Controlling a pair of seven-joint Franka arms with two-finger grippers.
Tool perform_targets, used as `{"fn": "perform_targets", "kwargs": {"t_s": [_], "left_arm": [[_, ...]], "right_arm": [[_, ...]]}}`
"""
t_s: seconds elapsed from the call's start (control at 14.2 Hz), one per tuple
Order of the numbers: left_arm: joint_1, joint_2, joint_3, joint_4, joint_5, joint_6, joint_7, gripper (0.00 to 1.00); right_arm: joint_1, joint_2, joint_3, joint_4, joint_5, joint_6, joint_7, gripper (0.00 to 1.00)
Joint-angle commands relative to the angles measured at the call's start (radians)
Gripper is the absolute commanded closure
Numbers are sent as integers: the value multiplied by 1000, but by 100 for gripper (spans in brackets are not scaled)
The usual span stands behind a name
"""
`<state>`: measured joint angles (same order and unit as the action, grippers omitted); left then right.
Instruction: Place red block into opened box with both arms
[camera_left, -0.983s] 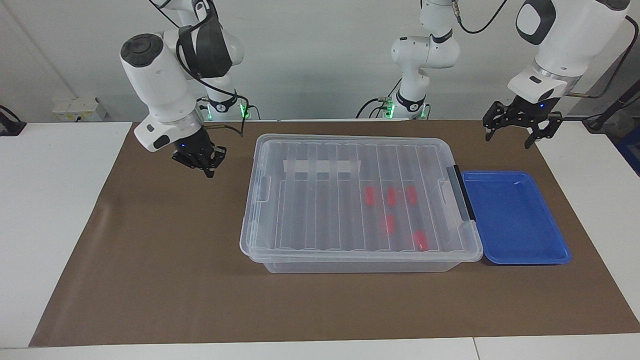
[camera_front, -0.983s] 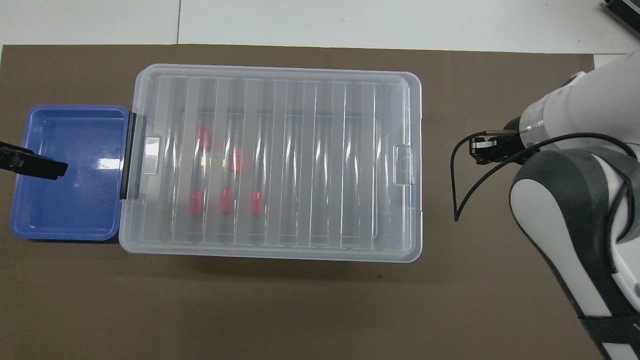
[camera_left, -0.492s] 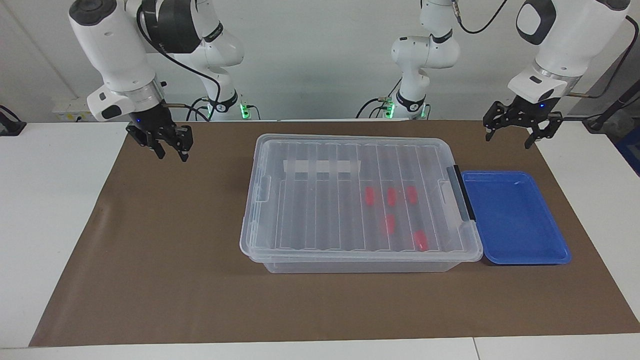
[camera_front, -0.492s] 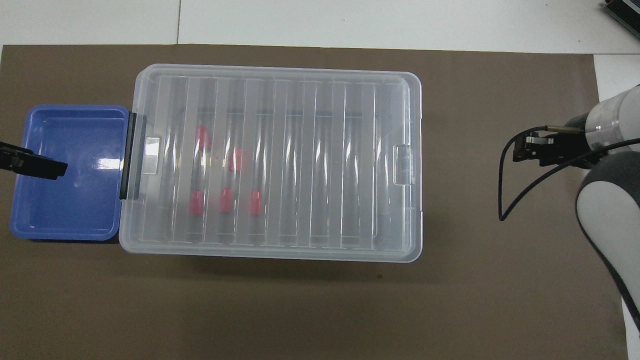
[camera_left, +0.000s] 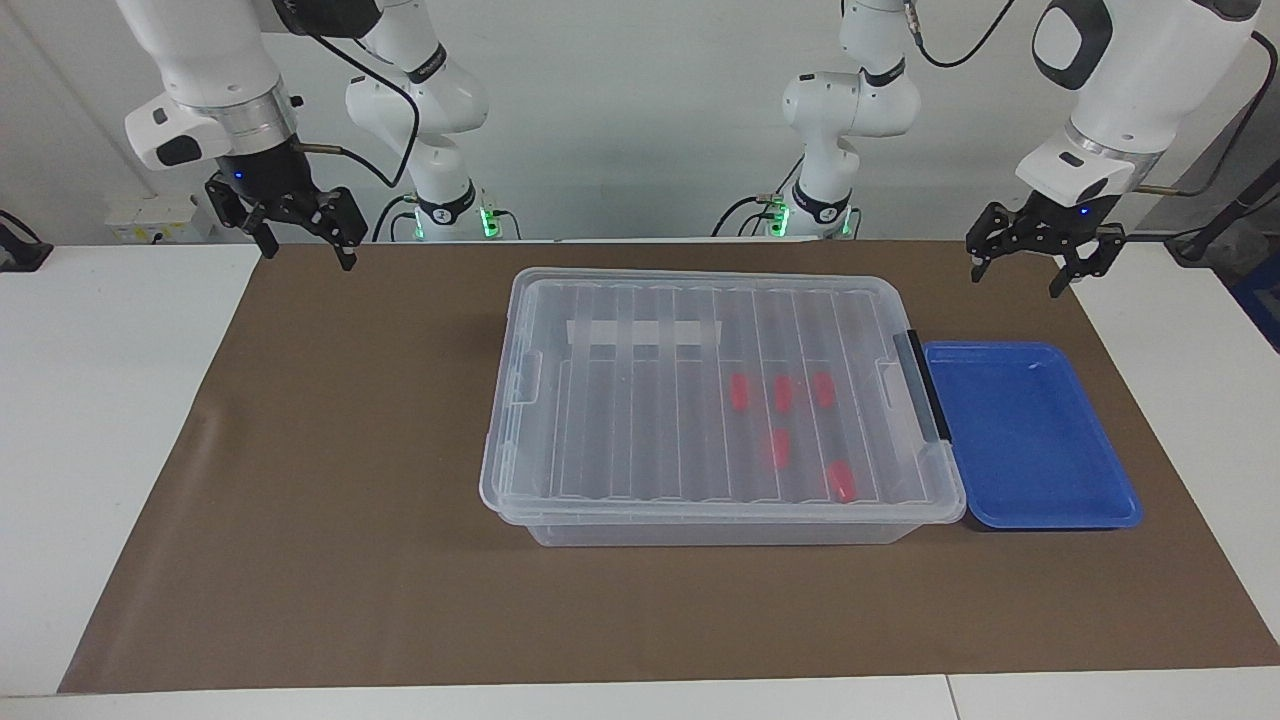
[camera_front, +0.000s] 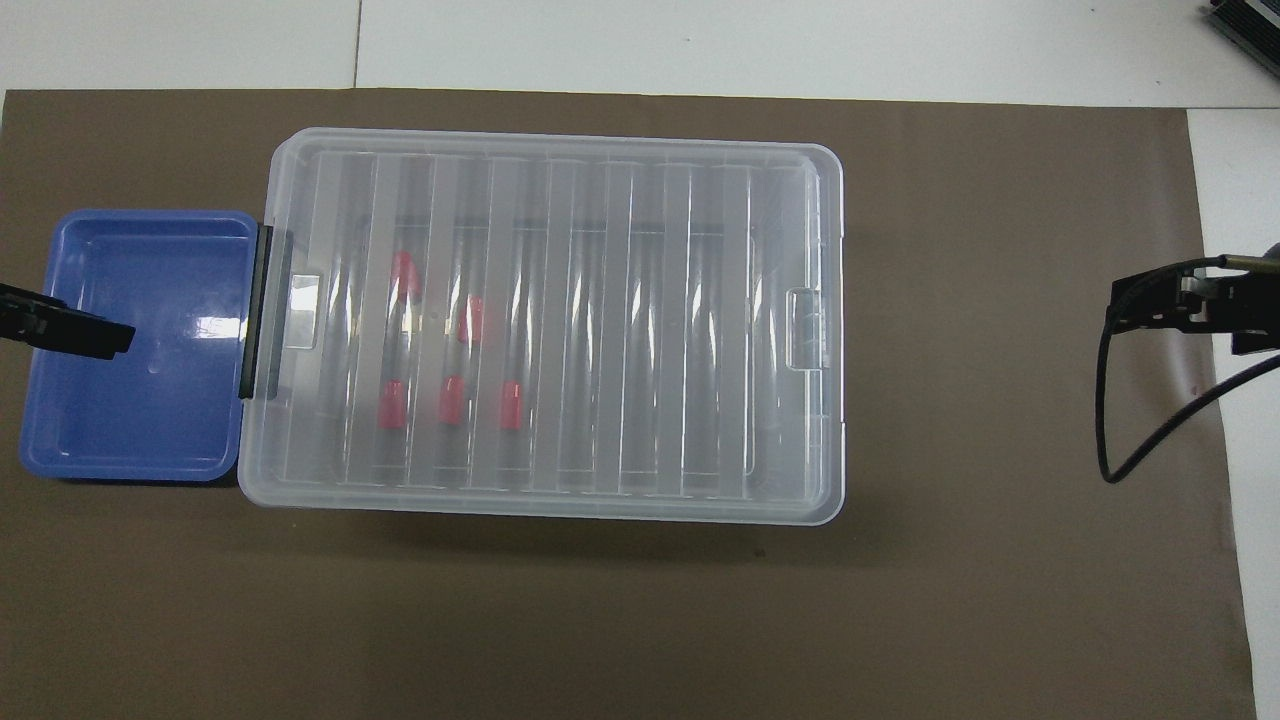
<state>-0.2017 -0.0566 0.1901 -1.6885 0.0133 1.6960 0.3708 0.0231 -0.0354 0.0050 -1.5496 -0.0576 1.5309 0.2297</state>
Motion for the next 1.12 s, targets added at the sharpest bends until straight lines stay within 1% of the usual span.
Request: {"fn": "perform_targets", "kwargs": {"t_s": [0.0, 0.28, 0.56, 1.05], "left_arm": [[2, -15, 3, -5, -9, -6, 7, 0], [2, -15, 3, -5, -9, -6, 7, 0], [2, -15, 3, -7, -9, -6, 5, 0], [2, -15, 3, -5, -9, -6, 7, 0]], "right_arm": [[11, 26, -19, 40, -1, -43, 7, 0], [9, 8, -22, 2, 2, -51, -24, 0], [6, -32, -22, -55, 41, -40, -35, 0], [5, -34, -22, -58, 42, -37, -56, 0]]}}
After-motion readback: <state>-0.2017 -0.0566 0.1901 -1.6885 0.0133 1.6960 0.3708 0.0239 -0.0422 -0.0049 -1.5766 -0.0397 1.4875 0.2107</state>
